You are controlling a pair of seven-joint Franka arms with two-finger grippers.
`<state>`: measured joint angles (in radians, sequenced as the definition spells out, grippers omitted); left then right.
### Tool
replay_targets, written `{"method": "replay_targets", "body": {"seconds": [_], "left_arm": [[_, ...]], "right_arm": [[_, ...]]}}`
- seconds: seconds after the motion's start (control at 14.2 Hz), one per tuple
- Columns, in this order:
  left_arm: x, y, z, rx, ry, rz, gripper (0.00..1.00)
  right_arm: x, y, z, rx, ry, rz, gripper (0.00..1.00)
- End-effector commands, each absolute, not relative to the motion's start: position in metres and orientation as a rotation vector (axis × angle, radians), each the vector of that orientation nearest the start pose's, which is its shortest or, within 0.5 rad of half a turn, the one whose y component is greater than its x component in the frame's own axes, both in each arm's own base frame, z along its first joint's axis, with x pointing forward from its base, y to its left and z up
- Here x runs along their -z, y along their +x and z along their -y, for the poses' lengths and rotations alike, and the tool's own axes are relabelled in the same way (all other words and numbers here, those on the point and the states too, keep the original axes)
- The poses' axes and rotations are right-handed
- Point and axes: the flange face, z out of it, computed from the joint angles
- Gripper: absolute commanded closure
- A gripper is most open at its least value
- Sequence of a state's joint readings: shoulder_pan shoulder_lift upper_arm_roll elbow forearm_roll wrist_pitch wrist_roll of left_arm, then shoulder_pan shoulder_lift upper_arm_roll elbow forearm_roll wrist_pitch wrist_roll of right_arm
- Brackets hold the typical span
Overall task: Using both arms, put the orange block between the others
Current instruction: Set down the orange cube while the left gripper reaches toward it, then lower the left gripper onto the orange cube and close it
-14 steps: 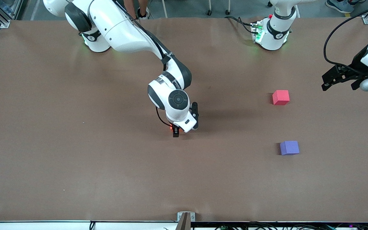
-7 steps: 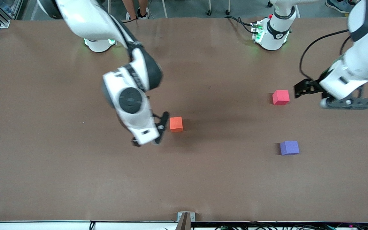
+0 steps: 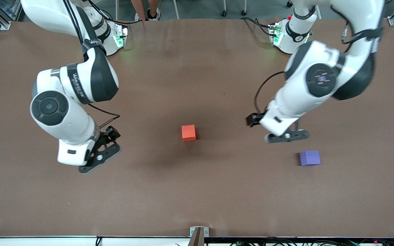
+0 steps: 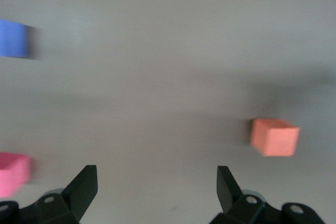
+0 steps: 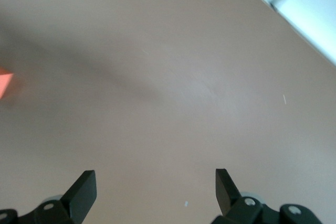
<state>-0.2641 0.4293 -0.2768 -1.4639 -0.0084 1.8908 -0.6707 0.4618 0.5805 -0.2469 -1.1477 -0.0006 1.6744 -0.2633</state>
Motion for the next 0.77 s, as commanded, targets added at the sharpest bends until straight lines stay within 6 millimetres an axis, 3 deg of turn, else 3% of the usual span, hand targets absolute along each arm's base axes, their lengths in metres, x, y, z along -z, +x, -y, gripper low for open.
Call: {"method": "replay_targets", "body": {"seconds": [0.0, 0.07, 0.14, 0.28, 0.35, 0.56, 0.7], "left_arm": [[-0.412, 0.596, 0.391, -0.051, -3.291, 0.403, 0.0], [-0.401, 0.591, 0.413, -0.024, -3.311, 0.425, 0.0], [-0.387, 0.589, 0.433, -0.019, -3.321, 0.441, 0.0], [-0.361, 0.588, 0.471, -0.01, -3.341, 0.464, 0.0], [-0.345, 0.586, 0.488, 0.023, -3.342, 0.472, 0.0], [-0.302, 0.567, 0.529, 0.233, -3.301, 0.411, 0.0], [-0.273, 0.558, 0.545, 0.319, -3.255, 0.358, 0.0]], "right_arm": [[-0.479, 0.683, -0.182, -0.061, -3.261, 0.414, 0.0], [-0.494, 0.68, -0.179, -0.019, -3.269, 0.263, 0.0], [-0.503, 0.68, -0.162, -0.01, -3.267, 0.091, 0.0], [-0.511, 0.677, -0.134, -0.067, -3.275, -0.037, 0.0], [-0.532, 0.677, -0.107, -0.017, -3.264, -0.1, 0.0], [-0.569, 0.67, -0.024, 0.042, -3.211, -0.281, 0.0], [-0.586, 0.658, 0.009, 0.071, -3.174, -0.353, 0.0]]}}
